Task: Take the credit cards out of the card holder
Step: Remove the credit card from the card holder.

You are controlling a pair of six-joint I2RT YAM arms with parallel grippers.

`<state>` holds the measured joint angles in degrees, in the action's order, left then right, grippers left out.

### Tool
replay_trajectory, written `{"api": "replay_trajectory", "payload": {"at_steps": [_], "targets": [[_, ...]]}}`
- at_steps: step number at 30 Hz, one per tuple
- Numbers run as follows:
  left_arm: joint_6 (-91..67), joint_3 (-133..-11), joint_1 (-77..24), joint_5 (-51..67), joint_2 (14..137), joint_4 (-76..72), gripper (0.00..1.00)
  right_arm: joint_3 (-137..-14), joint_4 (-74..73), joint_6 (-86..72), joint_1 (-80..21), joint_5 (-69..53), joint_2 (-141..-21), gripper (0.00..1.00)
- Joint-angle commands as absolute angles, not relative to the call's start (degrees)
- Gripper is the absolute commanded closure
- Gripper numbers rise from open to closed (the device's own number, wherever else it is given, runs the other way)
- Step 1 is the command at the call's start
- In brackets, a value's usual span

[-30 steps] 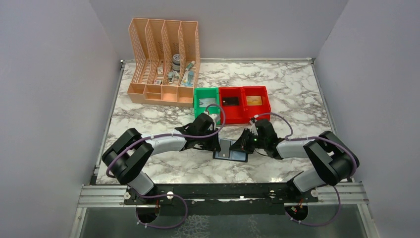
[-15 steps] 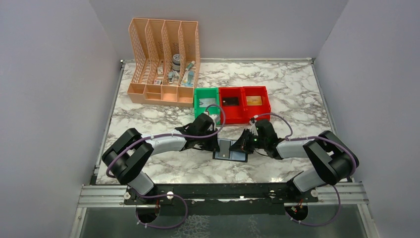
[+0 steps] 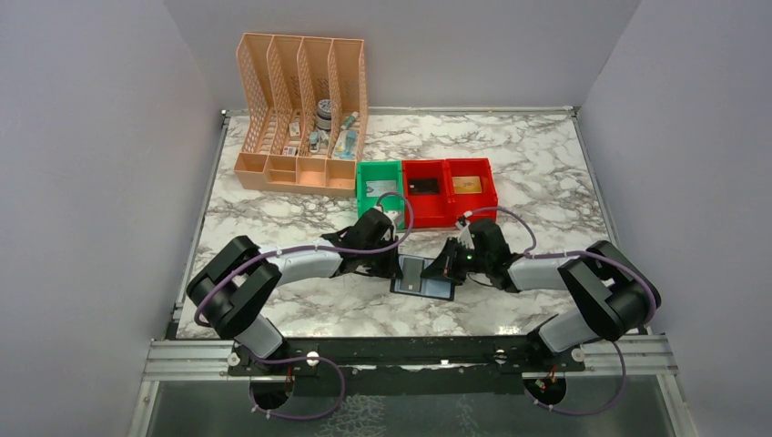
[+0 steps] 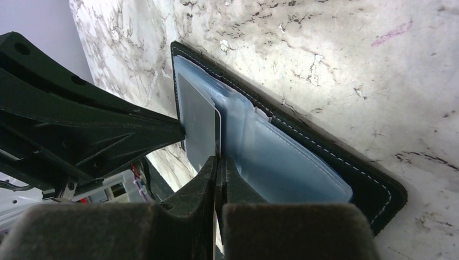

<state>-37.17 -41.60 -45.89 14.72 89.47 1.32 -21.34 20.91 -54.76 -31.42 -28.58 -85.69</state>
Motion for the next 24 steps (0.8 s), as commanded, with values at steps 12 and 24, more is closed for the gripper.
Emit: {"api": "replay_trajectory", "payload": {"at_steps": [12, 24], "targets": [[-37.55, -39.91, -46.30, 11.95, 86.68, 2.20, 1.00, -22.64, 16.43, -49.44, -30.49, -33.01, -83.58, 0.99], [-38.24, -39.96, -46.24, 11.77, 84.21, 2.02, 1.00, -21.77, 17.31, -48.16, -27.81, -36.65, -85.39, 0.99]]}}
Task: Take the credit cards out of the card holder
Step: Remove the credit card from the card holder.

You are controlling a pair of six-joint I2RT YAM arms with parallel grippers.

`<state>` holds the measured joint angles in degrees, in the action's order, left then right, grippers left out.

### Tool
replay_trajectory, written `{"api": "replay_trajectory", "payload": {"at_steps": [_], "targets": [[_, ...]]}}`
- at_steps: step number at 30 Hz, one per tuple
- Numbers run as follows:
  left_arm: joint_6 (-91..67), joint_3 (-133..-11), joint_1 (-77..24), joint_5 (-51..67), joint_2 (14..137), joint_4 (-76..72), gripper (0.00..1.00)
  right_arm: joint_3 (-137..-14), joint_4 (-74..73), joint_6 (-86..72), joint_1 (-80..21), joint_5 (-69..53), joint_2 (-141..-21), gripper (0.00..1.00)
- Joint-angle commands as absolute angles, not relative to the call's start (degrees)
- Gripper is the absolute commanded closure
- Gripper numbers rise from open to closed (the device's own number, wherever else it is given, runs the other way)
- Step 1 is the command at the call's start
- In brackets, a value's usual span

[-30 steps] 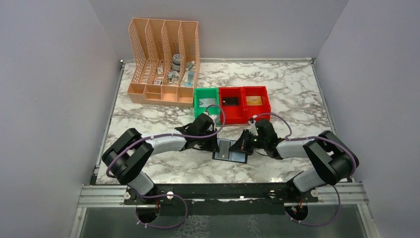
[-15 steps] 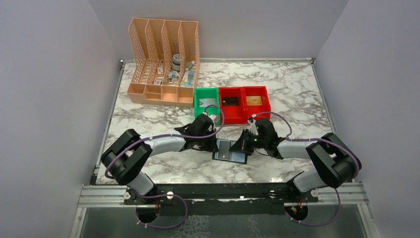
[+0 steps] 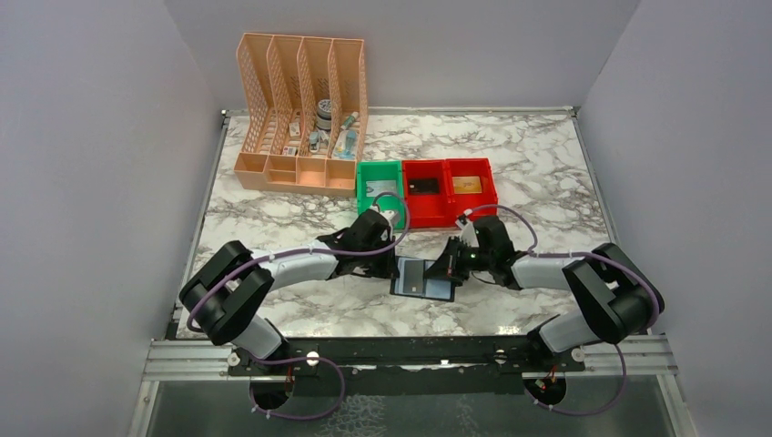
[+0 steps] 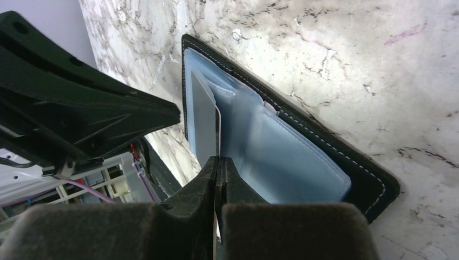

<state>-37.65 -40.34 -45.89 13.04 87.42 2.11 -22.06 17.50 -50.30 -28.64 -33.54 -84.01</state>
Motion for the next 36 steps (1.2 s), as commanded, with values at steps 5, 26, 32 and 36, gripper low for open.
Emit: {"api": "replay_trajectory", "payload": {"at_steps": [5, 26, 32, 36], "targets": [[-38.46, -40.86, -46.53, 12.07, 82.26, 1.54, 0.93, -21.54, 16.36, -48.08, -27.17, -35.57, -86.18, 0.99], [-37.75, -44.78, -50.57, 8.70, 90.62, 3.60, 0.86, -19.74, 18.79, -50.74, -27.05, -34.17, -84.93, 0.99], [-37.49, -44.96, -50.69, 5.58, 91.38, 5.93, 0.89, -20.26, 17.14, -50.27, -27.06, -33.59, -83.82, 0.99], [-37.18, -45.11, -50.68, 4.97, 92.01, 6.45, 0.90, -20.38, 16.38, -49.81, -26.94, -33.56, -82.71, 0.99]]}}
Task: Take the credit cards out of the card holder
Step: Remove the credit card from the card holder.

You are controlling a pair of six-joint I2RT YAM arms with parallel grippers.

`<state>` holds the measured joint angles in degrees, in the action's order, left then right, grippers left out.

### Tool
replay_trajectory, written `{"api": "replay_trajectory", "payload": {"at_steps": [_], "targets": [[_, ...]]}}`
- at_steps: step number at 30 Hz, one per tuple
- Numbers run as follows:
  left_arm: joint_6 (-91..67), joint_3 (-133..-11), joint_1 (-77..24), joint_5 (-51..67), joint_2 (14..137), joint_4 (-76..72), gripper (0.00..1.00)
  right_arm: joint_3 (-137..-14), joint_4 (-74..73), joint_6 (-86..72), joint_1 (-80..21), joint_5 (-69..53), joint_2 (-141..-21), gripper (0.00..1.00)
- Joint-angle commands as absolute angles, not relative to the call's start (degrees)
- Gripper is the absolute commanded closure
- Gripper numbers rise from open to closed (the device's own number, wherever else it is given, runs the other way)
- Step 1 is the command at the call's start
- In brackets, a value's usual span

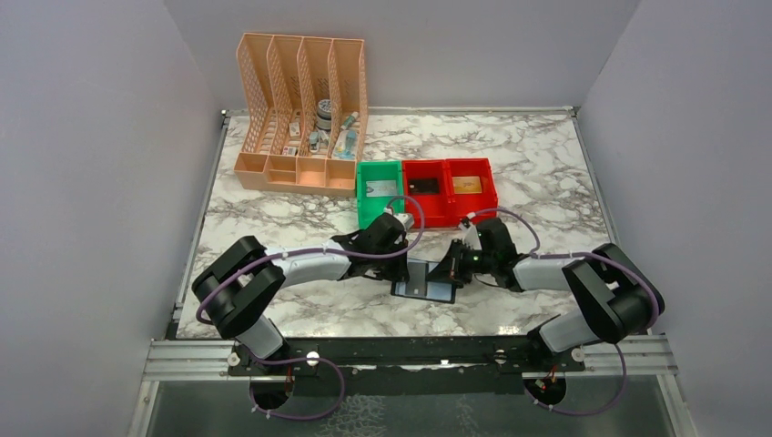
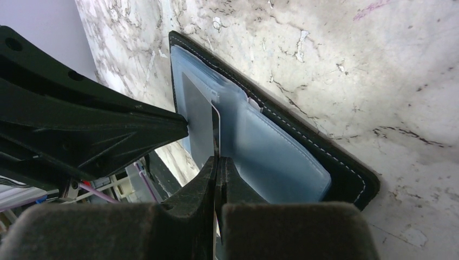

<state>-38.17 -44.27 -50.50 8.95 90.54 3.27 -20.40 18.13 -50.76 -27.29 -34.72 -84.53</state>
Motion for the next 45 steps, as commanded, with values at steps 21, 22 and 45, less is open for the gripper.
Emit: {"api": "replay_trajectory", "payload": {"at_steps": [21, 22, 45], "targets": [[-36.55, -45.00, -50.71, 4.75, 91.81, 7.41, 0.94, -18.28, 25.98, -53.65, -25.66, -38.50, -87.22, 0.72], [-36.61, -44.86, -50.72, 4.72, 91.70, 7.42, 0.93, -18.39, 27.55, -53.12, -25.66, -39.95, -88.07, 0.72], [-34.98, -46.42, -50.86, 4.48, 90.00, 9.17, 0.90, -20.89, 13.07, -42.98, -22.43, -39.43, -82.97, 0.99]]}}
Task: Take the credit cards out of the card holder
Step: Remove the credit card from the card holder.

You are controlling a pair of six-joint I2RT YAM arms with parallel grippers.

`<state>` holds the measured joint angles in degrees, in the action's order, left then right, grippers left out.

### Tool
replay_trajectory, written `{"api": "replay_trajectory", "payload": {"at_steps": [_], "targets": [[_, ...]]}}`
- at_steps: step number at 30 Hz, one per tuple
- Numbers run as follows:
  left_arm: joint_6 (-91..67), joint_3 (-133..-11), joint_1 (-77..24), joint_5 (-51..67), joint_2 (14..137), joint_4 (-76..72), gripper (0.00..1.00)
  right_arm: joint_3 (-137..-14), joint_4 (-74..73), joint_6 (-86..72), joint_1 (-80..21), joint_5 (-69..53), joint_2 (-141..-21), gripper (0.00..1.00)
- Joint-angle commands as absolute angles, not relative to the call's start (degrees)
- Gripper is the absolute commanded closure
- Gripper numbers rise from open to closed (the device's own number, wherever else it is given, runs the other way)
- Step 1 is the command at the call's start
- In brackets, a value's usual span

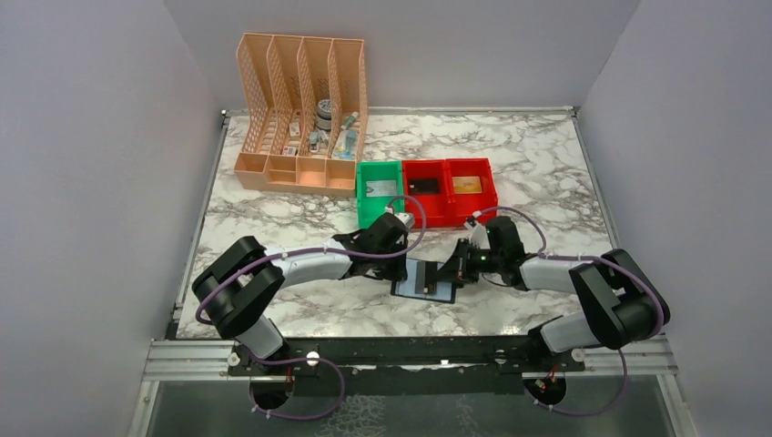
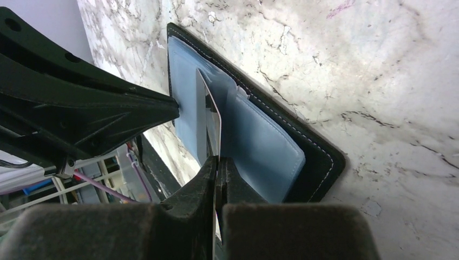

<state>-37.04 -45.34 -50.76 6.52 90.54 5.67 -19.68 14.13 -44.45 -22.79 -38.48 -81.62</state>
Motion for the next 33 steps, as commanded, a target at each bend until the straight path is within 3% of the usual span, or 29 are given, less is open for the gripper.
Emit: {"api": "replay_trajectory", "payload": {"at_steps": [1, 7, 11, 17, 27, 33], "targets": [[-34.64, -47.36, -51.01, 4.98, 89.74, 9.19, 0.89, -20.51, 14.42, -43.85, -22.47, -39.99, -83.53, 0.99], [-33.17, -51.62, -51.82, 8.35, 87.86, 7.31, 0.72, -19.28, 17.64, -46.65, -22.49, -38.68, -84.22, 0.97], [-33.32, -51.52, -51.92, 12.78, 89.38, 4.27, 0.69, -18.80, 17.31, -47.06, -22.42, -37.28, -83.10, 0.95], [-33.78, -50.92, -52.64, 12.25, 94.37, 6.03, 0.73, -18.43, 17.21, -47.33, -22.47, -36.82, -82.20, 0.92], [-31.60, -50.56, -52.90, 9.54, 97.12, 8.70, 0.86, -16.09, 22.99, -50.84, -22.49, -39.26, -83.87, 0.78], [-31.31, -50.47, -52.88, 8.93, 97.12, 9.73, 0.88, -14.89, 26.47, -52.56, -22.44, -39.94, -85.34, 0.77]]}}
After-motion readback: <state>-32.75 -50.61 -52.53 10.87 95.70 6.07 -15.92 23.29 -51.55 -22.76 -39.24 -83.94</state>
